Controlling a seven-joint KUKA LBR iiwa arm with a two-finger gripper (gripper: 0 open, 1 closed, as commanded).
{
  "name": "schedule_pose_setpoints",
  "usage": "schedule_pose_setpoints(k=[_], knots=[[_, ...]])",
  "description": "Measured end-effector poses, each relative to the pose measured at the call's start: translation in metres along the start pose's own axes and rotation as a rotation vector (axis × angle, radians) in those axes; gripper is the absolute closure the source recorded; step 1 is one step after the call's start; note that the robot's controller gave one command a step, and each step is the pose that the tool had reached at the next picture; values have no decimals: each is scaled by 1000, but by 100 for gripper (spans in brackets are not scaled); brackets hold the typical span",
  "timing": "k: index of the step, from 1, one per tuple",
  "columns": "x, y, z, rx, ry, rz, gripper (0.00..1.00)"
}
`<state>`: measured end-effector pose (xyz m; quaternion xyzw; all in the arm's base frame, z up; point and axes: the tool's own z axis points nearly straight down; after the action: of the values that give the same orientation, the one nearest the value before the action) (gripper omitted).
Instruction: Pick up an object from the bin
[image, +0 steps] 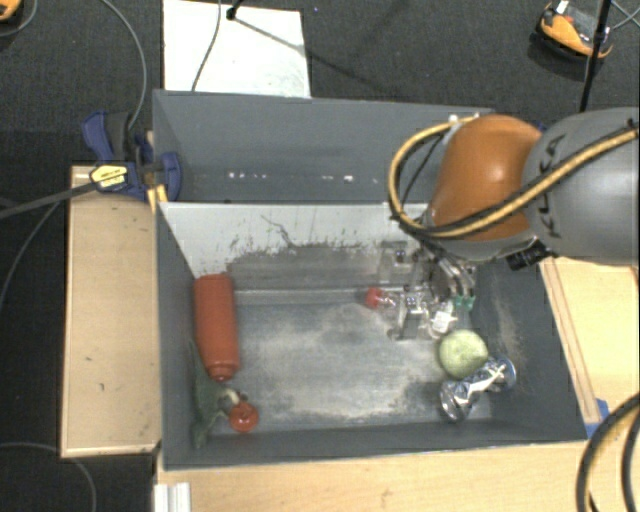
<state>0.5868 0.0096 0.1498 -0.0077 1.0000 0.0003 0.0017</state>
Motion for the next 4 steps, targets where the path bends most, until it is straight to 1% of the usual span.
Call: schedule_pose_setpoints(k=[1, 2, 3, 4], knots=[[9, -63, 48, -1, -1, -73, 0], [12, -99, 66, 2, 3, -93, 0], [21, -138, 54, 0, -5, -367, 0], [13, -150, 69, 3, -2, -305, 0]])
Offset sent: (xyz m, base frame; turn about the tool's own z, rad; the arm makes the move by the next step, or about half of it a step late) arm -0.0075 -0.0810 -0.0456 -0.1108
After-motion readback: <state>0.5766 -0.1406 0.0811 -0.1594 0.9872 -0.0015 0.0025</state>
